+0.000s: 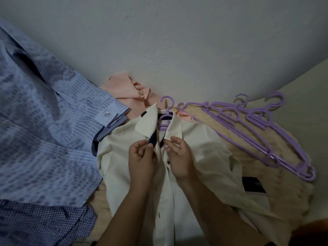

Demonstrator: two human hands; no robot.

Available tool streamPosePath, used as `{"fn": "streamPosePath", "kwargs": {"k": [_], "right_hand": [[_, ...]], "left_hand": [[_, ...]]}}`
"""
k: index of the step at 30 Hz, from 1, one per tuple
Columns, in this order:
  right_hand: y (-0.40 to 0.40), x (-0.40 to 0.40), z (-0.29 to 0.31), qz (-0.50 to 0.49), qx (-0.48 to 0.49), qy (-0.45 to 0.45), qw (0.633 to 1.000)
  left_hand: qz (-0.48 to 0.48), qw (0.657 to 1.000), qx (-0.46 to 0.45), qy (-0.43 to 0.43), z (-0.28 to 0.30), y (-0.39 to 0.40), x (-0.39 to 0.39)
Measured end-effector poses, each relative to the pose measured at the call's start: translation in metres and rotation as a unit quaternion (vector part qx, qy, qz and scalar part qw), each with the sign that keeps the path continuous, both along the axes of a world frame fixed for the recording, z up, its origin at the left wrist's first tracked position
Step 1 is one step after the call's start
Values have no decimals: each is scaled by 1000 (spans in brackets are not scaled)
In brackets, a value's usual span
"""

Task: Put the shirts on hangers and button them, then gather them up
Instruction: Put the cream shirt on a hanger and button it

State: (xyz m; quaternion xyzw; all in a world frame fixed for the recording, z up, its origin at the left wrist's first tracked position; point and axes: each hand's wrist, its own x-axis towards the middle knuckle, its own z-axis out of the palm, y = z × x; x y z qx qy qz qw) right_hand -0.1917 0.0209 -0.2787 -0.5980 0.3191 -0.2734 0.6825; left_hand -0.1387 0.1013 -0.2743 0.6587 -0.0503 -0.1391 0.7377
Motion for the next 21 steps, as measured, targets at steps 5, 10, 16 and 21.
{"fn": "streamPosePath", "kwargs": {"k": [5,10,16,21], "right_hand": [[-2,6,-4,33,23,8,999],[-5,-13,-9,12,-49,51,997],[4,-34,-24,9,-94,119,988],[10,-37,-16,1,-67,108,992]], "left_hand": [[25,1000,10,10,-2,-3,8],[-4,1000,31,-1,-8,8,-6],[-40,991,117,-46,-25,32,-40],[-6,991,123,-42,-23,31,-49]]}}
